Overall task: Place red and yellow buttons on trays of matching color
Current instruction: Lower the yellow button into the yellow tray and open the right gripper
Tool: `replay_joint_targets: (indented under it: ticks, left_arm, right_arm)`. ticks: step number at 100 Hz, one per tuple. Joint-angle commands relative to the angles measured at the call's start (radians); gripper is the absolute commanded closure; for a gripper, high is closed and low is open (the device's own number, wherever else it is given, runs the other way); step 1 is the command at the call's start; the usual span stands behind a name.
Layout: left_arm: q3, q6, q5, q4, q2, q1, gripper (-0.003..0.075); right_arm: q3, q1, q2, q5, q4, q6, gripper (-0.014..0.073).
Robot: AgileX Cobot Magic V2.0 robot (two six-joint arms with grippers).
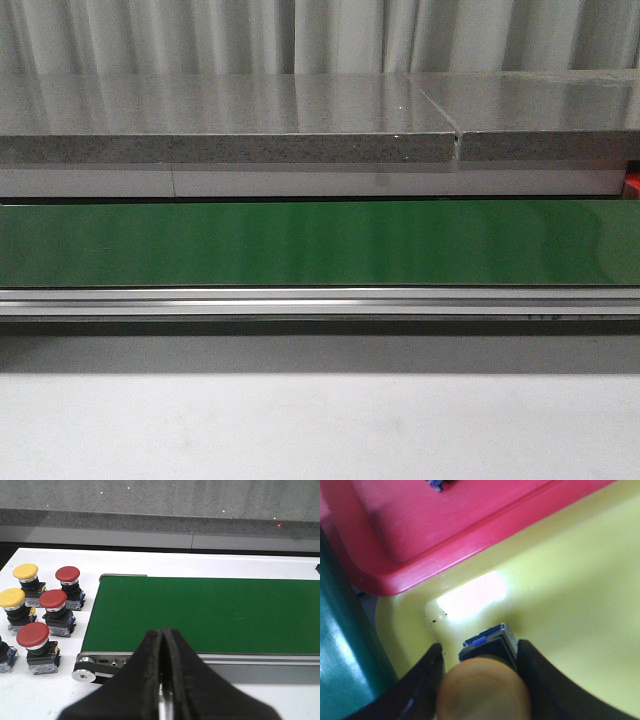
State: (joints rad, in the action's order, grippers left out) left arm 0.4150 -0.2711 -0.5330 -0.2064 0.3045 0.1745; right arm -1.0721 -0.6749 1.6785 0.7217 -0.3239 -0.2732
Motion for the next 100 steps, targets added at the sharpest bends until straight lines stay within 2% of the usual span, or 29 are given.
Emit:
replay_joint_targets:
  ticks: [1, 11, 18, 37, 44, 78, 100]
  left_arm:
    - [0.024, -0.001, 0.075, -0.005, 0.006, 0.008, 0.0739]
    - [0.024, -0.001, 0.075, -0.005, 0.006, 0.008, 0.0739]
    - [0.024, -0.001, 0.075, -0.005, 0.006, 0.008, 0.0739]
    - [0.024, -0.001, 0.075, -0.005, 0.006, 0.008, 0.0739]
    - [0.024, -0.001, 0.075, -0.005, 0.006, 0.008, 0.0739]
    - [0.024, -0.001, 0.075, -0.005, 0.006, 0.008, 0.0739]
    - [0.024, -0.001, 0.075, -0.005, 0.006, 0.008, 0.0739]
  right_arm:
    - [-0.021, -0.007, -0.034, -0.029, -0.009, -0.003, 0.0406]
    - [-0.021, -0.007, -0.033, -0.029, -0.009, -0.003, 0.0404]
    - [-0.021, -0.007, -0.033, -0.029, -0.007, -0.003, 0.0363]
    - [-0.021, -0.007, -0.033, -0.032, -0.006, -0.003, 0.0063]
    - [-0.021, -0.007, -0.033, -0.04, -0.006, -0.003, 0.0001]
    - [-0.021, 0.0, -0.098, -0.091, -0.055, -0.003, -0.0008]
    - [-0.021, 0.088, -0.238, -0.114, -0.054, -0.029, -0.0008]
